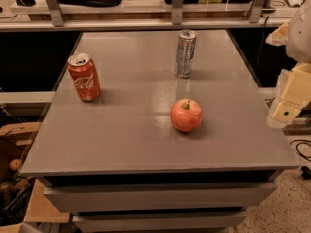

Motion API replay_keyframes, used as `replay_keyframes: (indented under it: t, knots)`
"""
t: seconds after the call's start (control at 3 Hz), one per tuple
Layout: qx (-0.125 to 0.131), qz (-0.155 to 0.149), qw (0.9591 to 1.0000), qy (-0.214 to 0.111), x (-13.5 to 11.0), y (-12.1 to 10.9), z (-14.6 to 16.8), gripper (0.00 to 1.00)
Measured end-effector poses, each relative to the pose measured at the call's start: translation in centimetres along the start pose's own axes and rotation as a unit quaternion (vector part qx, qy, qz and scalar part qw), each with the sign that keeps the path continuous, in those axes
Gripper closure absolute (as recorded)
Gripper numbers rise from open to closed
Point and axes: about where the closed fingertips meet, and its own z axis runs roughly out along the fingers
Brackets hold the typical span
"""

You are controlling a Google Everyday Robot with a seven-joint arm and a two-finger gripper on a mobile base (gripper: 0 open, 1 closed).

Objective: Pick apple

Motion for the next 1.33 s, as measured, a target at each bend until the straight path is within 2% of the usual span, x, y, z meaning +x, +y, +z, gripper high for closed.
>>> replay_keyframes:
  t: [0.33, 0.67, 1.0, 1.33]
  knots:
    - [0.0, -0.001, 1.0, -0.006, -0.1, -0.1, -0.1, 0.0]
    - [-0.026, -0.008, 0.9987, -0.043, -0.9, 0.4, 1.1, 0.0]
    - [-0.093, -0.025, 0.9867, -0.131, -3.1, 2.0, 4.4, 0.0]
    - [-0.143, -0.03, 0.9665, -0.211, -5.6, 3.3, 6.3, 0.0]
